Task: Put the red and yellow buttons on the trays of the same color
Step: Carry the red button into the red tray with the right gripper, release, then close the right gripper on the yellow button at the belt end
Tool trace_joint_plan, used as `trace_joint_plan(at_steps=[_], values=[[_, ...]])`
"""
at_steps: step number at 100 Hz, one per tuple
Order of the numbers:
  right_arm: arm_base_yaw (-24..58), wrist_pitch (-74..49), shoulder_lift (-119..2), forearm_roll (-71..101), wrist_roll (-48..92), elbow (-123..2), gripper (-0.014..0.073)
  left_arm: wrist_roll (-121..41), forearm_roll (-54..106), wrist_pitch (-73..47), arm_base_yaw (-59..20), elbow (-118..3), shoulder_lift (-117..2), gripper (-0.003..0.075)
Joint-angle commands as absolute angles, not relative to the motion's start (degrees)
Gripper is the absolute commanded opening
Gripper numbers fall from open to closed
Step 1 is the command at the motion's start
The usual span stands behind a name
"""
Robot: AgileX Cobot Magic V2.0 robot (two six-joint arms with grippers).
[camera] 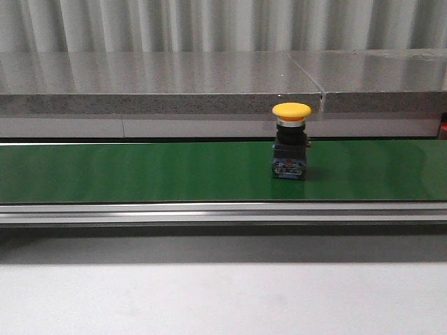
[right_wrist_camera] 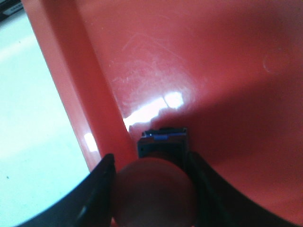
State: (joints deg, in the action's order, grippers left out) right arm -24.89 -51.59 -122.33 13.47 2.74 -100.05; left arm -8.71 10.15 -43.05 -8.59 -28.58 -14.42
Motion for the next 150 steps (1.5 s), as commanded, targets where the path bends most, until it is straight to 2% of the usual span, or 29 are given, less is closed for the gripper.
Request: trace_joint_plan(at_steps=[1, 7, 13, 55, 90, 123, 150], values=[[-25.2, -51.0, -118.9, 14.4, 4.3, -101.9, 0.0423, -8.8, 11.3, -39.2, -9.3, -30.0, -14.9, -0.002], [-25.2, -51.0, -118.6, 14.4, 4.9, -101.9, 0.0526, -8.8, 11.3, -39.2, -9.3, -30.0, -14.9, -0.002], [-25.2, -50.8, -117.9, 14.4, 5.0, -101.9, 0.057, -8.8, 11.3, -39.2, -9.3, -30.0, -14.9, -0.002], [-22.7, -49.8, -105.7, 14.1, 7.6, -98.8, 0.057, -8.8, 11.3, -39.2, -9.3, -30.0, -14.9, -0.002], [-17.6, -46.6, -92.0, 13.4, 7.9, -86.2, 0.057, -8.8, 11.3, -39.2, -9.3, -30.0, -14.9, -0.002], [-17.2, -46.0, -79.9, 13.8, 7.9, -73.1, 0.057, -8.8, 11.3, -39.2, -9.3, -30.0, -14.9, -0.002], [-16.9, -50.0, -73.9, 16.4, 9.9, -67.6, 0.0575, -8.8, 11.3, -39.2, -9.3, -30.0, -14.9, -0.002]])
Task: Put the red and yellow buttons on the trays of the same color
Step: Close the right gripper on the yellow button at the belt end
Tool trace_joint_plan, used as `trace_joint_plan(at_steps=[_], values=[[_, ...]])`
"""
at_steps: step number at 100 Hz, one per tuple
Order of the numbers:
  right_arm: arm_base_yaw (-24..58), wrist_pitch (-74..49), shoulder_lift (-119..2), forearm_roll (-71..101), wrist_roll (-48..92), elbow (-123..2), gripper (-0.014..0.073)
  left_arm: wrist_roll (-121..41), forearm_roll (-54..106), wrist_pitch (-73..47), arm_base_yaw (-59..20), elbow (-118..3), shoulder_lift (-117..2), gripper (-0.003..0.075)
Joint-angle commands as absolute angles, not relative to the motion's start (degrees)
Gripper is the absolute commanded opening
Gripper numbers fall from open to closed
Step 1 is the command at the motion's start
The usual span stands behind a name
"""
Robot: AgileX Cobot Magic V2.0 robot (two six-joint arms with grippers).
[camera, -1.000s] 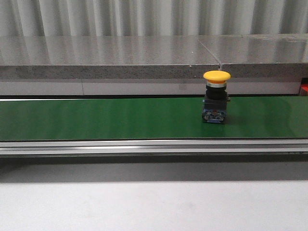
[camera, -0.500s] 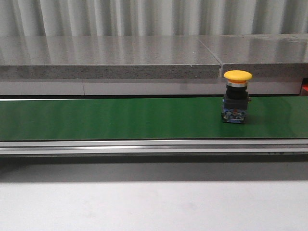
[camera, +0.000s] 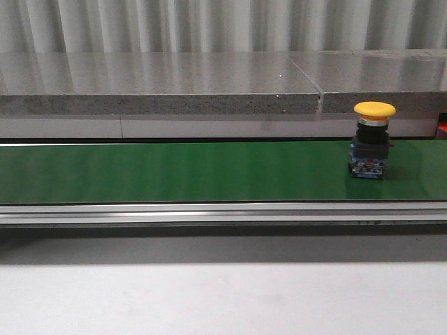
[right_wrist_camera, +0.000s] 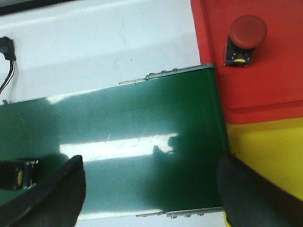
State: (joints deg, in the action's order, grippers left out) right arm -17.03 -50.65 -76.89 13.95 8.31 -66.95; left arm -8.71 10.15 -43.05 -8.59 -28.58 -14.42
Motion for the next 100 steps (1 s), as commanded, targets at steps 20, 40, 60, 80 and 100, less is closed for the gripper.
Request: trace_joint_plan(at_steps=[20, 40, 60, 80, 100], values=[[-12.1, -55.3, -73.3, 17.8, 10.4, -67.5, 0.0575, -8.8, 11.3, -39.2, -9.3, -30.0, -14.9, -0.002], [-3.9, -58.7, -73.6, 17.8, 10.5, -67.5, 0.0575, -8.8, 11.3, -39.2, -9.3, -30.0, -14.9, -0.002], [0.6, -56.7, -76.5, 17.7, 10.6, -67.4, 0.0574, -8.8, 11.3, -39.2, -9.3, -30.0, -14.9, -0.002], [1.2, -50.3, -81.4, 16.5, 11.5, -67.4, 0.0574, -8.8, 11.3, -39.2, -9.3, -30.0, -14.9, -0.002], [1.2, -47.7, -86.4, 13.5, 11.5, -67.4, 0.0571, -8.8, 11.3, -39.2, -9.3, -30.0, -14.9, -0.002]])
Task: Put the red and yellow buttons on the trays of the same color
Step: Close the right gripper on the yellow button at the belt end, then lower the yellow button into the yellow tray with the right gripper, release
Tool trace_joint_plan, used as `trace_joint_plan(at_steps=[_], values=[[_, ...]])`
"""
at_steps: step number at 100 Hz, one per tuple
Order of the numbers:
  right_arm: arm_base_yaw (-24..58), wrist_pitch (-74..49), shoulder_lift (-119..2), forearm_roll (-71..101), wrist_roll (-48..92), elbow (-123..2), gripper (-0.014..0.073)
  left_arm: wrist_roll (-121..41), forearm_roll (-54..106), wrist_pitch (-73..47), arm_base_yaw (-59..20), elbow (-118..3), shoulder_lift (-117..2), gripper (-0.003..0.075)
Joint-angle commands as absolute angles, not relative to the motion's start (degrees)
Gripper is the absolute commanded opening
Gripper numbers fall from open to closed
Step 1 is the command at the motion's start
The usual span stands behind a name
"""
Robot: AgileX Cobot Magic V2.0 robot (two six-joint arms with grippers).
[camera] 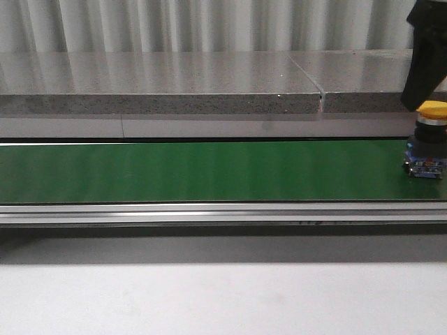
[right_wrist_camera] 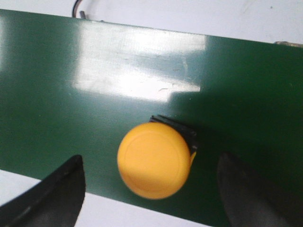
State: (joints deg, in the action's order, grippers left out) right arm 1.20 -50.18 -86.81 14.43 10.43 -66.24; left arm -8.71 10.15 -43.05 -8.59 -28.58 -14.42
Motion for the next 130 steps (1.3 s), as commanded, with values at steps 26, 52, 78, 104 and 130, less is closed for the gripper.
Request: trace_joint_plan(at_steps=[26, 52, 78, 104, 130], values=[[1.2, -45.8, -87.7, 10.8, 11.5, -67.4, 0.0272, -8.8, 11.3, -39.2, -9.3, -30.0, -14.9, -0.002], [0.8, -45.4, -83.9, 10.9, 11.1, -67.2, 0.0253, -8.8, 11.3, -39.2, -9.3, -30.0, -14.9, -0.002], [-6.1, -45.1, -78.7, 10.6, 6.3, -64.8, 0.0253, -8.8, 11.3, -39.2, -9.3, -30.0, -14.9, -0.002], [-19.1, -44.8, -77.9, 10.6, 3.6, -64.0, 0.0253, -8.8, 11.3, -39.2, -9.3, -30.0, -14.9, -0.002], [-29.3, -42.0, -78.6, 10.6, -1.2, -64.0, 0.0244, -8.8, 11.3, -39.2, -9.3, -30.0, -14.9, -0.002]])
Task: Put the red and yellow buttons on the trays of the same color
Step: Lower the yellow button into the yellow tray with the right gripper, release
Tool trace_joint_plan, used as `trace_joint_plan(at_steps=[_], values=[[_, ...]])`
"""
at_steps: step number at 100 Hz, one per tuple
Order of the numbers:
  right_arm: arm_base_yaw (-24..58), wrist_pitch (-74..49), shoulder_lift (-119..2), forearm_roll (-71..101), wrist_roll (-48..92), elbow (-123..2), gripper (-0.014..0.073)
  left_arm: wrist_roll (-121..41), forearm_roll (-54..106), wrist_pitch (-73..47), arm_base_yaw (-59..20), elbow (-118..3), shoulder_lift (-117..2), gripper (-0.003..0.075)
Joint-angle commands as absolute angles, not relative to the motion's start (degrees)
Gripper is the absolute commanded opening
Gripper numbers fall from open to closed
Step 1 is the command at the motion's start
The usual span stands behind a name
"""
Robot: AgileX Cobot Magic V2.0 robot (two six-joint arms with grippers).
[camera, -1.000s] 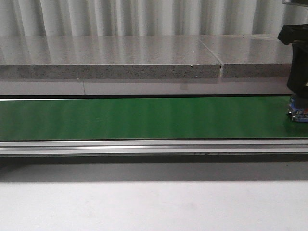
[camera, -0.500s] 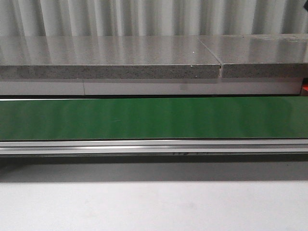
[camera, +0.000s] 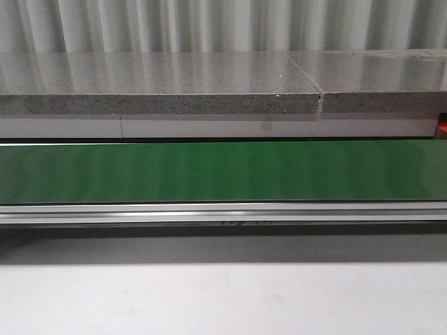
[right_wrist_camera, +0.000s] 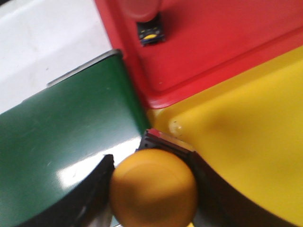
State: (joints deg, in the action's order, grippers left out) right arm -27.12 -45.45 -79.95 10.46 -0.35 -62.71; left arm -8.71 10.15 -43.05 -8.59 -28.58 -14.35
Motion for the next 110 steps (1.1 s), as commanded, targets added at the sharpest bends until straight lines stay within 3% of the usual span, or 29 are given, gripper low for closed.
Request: trace_joint_plan(at_steps=[1, 83, 90, 110], values=[[-29.4, -41.9, -78.7, 10.6, -1.2, -64.0, 0.0244, -8.8, 11.3, -39.2, -9.3, -30.0, -14.9, -0.002], [-31.7, -35.6, -95.7, 10.7, -1.8, -63.9, 0.0251, -8.8, 11.3, -39.2, -9.3, -30.0, -14.9, -0.002], [-31.7, -35.6, -95.8, 10.7, -1.8, -63.9, 0.0286, -8.8, 11.3, -39.2, -9.3, -30.0, -14.9, -0.002], [-31.7, -36.7, -95.8, 11.2, -1.7, -63.9, 0.0517, -8.8, 11.3, -39.2, -9.3, -30.0, -14.9, -0.002]])
